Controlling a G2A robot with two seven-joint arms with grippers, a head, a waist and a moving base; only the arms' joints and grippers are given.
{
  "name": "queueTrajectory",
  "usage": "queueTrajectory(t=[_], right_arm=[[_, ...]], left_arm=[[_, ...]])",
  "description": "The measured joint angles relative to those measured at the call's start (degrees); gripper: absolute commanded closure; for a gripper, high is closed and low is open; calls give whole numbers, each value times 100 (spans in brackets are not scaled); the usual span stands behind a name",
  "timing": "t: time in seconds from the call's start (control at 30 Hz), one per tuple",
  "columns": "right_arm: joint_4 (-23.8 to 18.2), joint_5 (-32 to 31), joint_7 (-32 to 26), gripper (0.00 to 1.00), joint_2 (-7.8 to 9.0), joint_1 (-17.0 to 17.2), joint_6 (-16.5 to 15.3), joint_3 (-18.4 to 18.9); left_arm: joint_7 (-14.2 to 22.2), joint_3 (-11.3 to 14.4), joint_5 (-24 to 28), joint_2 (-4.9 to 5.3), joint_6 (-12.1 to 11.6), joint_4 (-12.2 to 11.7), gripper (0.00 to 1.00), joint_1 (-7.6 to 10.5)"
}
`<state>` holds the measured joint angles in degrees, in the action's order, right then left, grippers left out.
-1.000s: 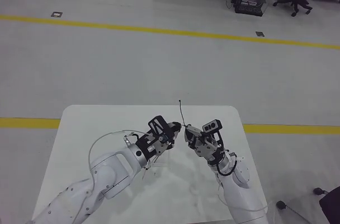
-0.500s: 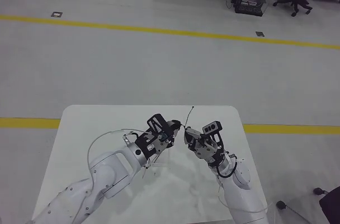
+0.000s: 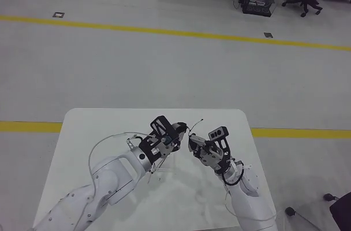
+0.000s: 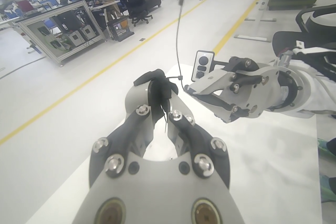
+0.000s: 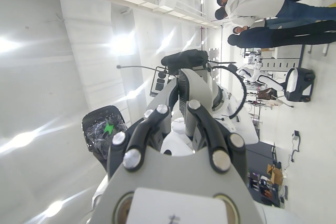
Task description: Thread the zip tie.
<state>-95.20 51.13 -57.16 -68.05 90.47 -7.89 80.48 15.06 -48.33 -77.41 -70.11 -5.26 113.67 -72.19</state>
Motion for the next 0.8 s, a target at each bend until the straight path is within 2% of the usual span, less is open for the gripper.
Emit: queueTrajectory(t=[0.47, 0.8], right_arm=[[99, -282, -18, 100, 23, 43, -62, -29], [142, -295, -15, 100, 32, 32, -57, -44]], left_arm=[[9, -84, 292, -70, 103, 135, 100, 158], [6, -106, 295, -95, 129, 154, 100, 144]])
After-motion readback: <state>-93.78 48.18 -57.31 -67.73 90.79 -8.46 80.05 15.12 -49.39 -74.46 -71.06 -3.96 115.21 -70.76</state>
